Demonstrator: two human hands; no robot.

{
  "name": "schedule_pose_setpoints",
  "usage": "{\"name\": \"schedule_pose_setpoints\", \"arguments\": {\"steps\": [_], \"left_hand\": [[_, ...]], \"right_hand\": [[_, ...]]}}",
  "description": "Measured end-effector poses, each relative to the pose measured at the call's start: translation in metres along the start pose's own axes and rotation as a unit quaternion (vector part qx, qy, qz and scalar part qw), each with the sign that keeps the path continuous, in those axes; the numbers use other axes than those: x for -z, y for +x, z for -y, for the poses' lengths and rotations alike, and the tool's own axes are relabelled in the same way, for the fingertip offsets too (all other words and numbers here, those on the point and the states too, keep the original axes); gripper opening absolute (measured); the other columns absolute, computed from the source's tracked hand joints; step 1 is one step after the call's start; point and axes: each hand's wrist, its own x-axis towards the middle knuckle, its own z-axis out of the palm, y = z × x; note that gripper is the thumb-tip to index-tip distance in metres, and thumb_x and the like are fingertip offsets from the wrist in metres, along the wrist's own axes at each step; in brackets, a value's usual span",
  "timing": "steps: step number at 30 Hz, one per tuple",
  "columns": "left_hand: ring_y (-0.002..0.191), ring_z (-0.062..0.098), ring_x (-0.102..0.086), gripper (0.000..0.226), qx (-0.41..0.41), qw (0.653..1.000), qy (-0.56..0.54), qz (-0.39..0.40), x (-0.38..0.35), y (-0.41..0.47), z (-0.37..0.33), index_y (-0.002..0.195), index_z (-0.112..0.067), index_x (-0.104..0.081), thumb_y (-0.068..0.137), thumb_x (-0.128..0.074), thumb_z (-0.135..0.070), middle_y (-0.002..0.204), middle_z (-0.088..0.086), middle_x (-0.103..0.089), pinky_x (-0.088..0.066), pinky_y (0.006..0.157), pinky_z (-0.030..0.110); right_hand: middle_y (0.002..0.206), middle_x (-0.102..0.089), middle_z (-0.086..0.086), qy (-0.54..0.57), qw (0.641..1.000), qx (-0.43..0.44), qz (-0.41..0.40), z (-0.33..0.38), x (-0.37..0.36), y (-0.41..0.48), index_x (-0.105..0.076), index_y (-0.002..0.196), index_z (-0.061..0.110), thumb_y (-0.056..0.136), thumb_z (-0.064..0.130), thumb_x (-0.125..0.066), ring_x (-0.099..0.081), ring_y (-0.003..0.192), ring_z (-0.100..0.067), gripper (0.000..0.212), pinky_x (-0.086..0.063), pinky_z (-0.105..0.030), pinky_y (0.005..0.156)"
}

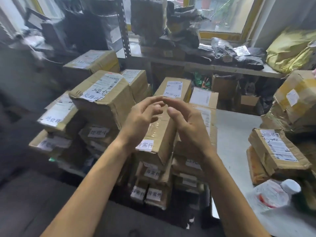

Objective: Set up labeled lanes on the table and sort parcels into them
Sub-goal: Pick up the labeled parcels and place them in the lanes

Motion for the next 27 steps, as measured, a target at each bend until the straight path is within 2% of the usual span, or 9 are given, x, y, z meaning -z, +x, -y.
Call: {"name": "schedule_pose_setpoints", "arguments": {"steps": [2, 4, 7, 12, 16, 20, 21, 24, 27], "left_hand": [[0.117, 0.016, -0.068, 0.038, -0.025, 0.999, -0.011, -0.021, 0.037, -0.016, -0.007, 0.136, -0.019, -0.06, 0.1, -0.047, -0.024, 0.13, 0.001, -0.069, -0.053, 0.102, 0.034], [0.12, 0.02, -0.067, 0.037, -0.048, 0.998, -0.021, -0.04, 0.08, -0.032, -0.015, 0.139, -0.013, -0.057, 0.106, -0.042, -0.018, 0.132, 0.006, -0.068, -0.053, 0.104, 0.039], [0.122, 0.028, -0.065, 0.038, -0.079, 0.992, -0.032, -0.096, 0.147, -0.052, -0.018, 0.132, -0.018, -0.064, 0.1, -0.043, -0.022, 0.132, 0.01, -0.067, -0.045, 0.11, 0.056], [0.122, 0.033, -0.064, 0.037, -0.095, 0.978, -0.051, -0.18, 0.262, -0.084, -0.009, 0.127, -0.018, -0.066, 0.098, -0.044, -0.021, 0.132, 0.015, -0.066, -0.041, 0.111, 0.062], [0.113, 0.024, -0.068, 0.036, -0.077, 0.965, -0.051, -0.245, 0.352, -0.107, 0.007, 0.122, -0.024, -0.068, 0.094, -0.045, -0.026, 0.127, 0.007, -0.071, -0.049, 0.098, 0.045], [0.108, 0.018, -0.07, 0.036, -0.047, 0.96, -0.05, -0.272, 0.426, -0.113, 0.035, 0.12, -0.027, -0.068, 0.092, -0.045, -0.029, 0.123, 0.002, -0.072, -0.051, 0.095, 0.039], [0.108, 0.018, -0.07, 0.036, -0.042, 0.959, -0.053, -0.274, 0.441, -0.11, 0.041, 0.12, -0.027, -0.067, 0.092, -0.045, -0.03, 0.123, 0.002, -0.072, -0.051, 0.094, 0.038], [0.105, 0.018, -0.07, 0.036, -0.029, 0.954, -0.087, -0.285, 0.487, -0.087, 0.063, 0.119, -0.026, -0.067, 0.09, -0.045, -0.031, 0.121, 0.001, -0.073, -0.052, 0.092, 0.037], [0.105, 0.017, -0.07, 0.035, -0.018, 0.951, -0.106, -0.29, 0.535, -0.047, 0.089, 0.117, -0.028, -0.067, 0.089, -0.046, -0.032, 0.119, 0.0, -0.074, -0.052, 0.092, 0.036]], "right_hand": [[0.117, -0.067, 0.018, 0.049, 0.998, 0.029, 0.036, 0.021, -0.034, 0.006, -0.067, 0.129, 0.017, 0.104, 0.008, -0.052, -0.063, 0.111, 0.01, 0.03, -0.047, -0.007, 0.089], [0.116, -0.069, 0.013, 0.083, 0.992, 0.061, 0.073, 0.04, -0.071, 0.013, -0.067, 0.128, 0.014, 0.104, 0.006, -0.052, -0.065, 0.108, 0.008, 0.029, -0.049, -0.009, 0.087], [0.118, -0.072, 0.003, 0.116, 0.982, 0.101, 0.114, 0.067, -0.133, 0.024, -0.068, 0.126, 0.008, 0.102, 0.007, -0.053, -0.067, 0.109, 0.003, 0.028, -0.049, -0.013, 0.09], [0.114, -0.074, 0.001, 0.161, 0.962, 0.127, 0.179, 0.104, -0.25, 0.038, -0.068, 0.124, 0.005, 0.102, 0.001, -0.053, -0.069, 0.106, -0.002, 0.027, -0.05, -0.016, 0.09], [0.115, -0.074, 0.001, 0.155, 0.962, 0.11, 0.196, 0.118, -0.347, 0.047, -0.069, 0.123, 0.005, 0.1, 0.002, -0.053, -0.068, 0.109, -0.004, 0.028, -0.049, -0.015, 0.09], [0.112, -0.075, 0.003, 0.158, 0.962, 0.065, 0.211, 0.116, -0.423, 0.059, -0.071, 0.12, 0.009, 0.1, 0.003, -0.055, -0.068, 0.107, -0.003, 0.027, -0.048, -0.013, 0.088], [0.111, -0.075, 0.002, 0.166, 0.963, 0.054, 0.205, 0.113, -0.441, 0.065, -0.071, 0.119, 0.008, 0.099, 0.007, -0.055, -0.069, 0.107, -0.006, 0.026, -0.05, -0.016, 0.089], [0.111, -0.076, -0.003, 0.188, 0.965, 0.005, 0.183, 0.101, -0.496, 0.094, -0.072, 0.117, 0.008, 0.092, 0.018, -0.054, -0.07, 0.109, -0.017, 0.033, -0.055, -0.04, 0.099], [0.113, -0.076, -0.004, 0.197, 0.966, -0.036, 0.16, 0.078, -0.546, 0.135, -0.073, 0.113, 0.016, 0.09, 0.023, -0.053, -0.069, 0.111, -0.018, 0.031, -0.053, -0.048, 0.104]]}}
